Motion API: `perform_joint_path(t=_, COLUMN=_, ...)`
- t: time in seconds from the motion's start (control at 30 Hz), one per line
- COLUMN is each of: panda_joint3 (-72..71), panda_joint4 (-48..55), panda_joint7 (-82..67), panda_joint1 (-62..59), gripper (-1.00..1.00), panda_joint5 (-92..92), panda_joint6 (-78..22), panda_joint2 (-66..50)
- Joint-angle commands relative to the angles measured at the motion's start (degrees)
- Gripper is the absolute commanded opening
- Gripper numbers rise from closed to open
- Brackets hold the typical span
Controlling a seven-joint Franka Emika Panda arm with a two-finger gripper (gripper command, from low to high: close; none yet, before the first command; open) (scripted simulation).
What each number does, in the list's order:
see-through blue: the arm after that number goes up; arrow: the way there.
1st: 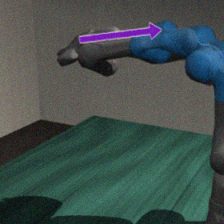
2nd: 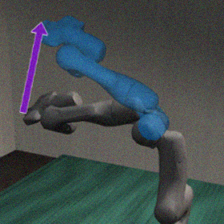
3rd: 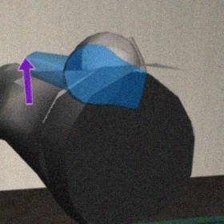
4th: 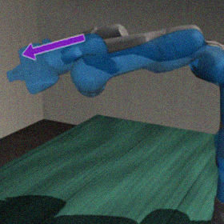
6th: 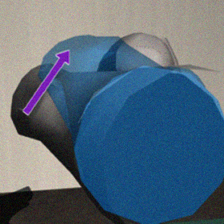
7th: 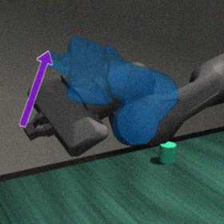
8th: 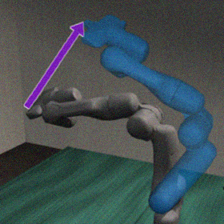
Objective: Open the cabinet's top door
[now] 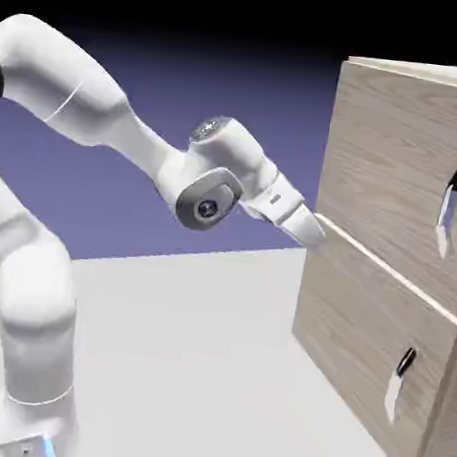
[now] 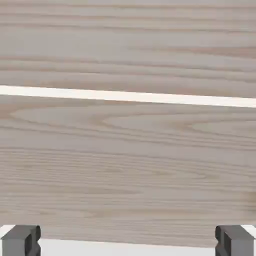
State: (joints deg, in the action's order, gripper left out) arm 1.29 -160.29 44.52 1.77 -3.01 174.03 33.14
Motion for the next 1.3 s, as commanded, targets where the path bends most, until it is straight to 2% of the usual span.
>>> perform_joint_path(t=0.0, panda_joint3=1.1, panda_joint4=0.6, panda_joint7=1.7, panda_joint1=0.9, gripper=0.00, panda_joint5=-2.5, panda_joint6=0.0, panda_joint2=0.4)
perform_joint_path(t=1.27, panda_joint3=41.6, panda_joint4=22.9, panda_joint7=66.9, panda_joint1=35.1, gripper=0.00, panda_joint5=-97.2, panda_joint6=0.6, panda_joint2=15.6)
